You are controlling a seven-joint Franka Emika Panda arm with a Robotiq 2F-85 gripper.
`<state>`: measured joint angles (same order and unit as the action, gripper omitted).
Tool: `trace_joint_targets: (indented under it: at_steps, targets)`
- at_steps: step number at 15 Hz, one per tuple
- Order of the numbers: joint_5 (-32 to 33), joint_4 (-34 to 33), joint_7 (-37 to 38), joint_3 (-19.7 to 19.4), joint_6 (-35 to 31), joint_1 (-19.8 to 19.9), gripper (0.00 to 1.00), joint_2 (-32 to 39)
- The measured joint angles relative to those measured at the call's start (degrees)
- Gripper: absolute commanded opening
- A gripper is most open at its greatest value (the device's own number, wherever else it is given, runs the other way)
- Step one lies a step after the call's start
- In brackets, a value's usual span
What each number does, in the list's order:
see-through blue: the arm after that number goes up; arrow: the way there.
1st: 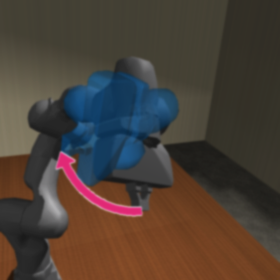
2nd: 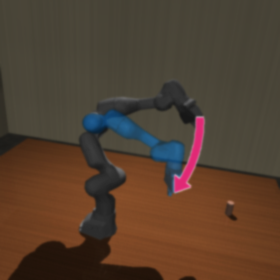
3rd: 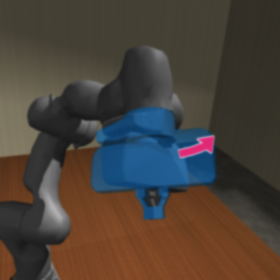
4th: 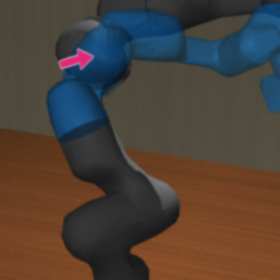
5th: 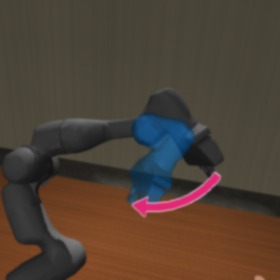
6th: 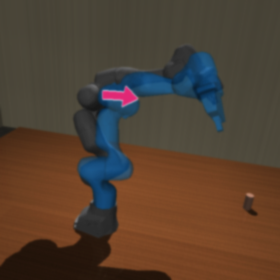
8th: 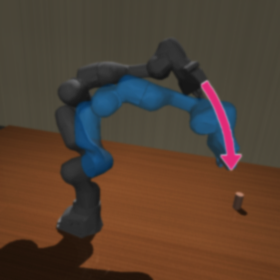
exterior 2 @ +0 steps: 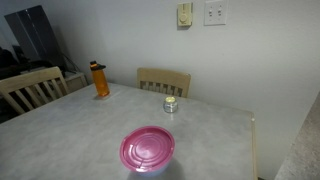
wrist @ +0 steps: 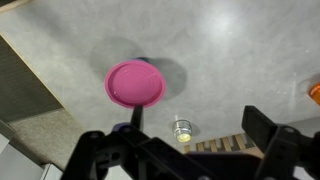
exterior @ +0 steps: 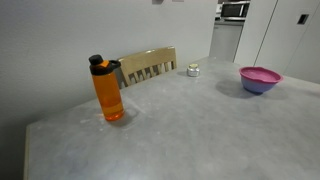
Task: Uncover the bowl and put the lid on the table
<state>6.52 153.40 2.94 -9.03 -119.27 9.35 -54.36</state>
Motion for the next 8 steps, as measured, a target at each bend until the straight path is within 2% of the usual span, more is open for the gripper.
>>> trace_joint_targets:
  at_steps: [8]
  targets:
    - [0.0,-0.2,-3.7,0.0,-0.9,-1.3,1.0,2.7]
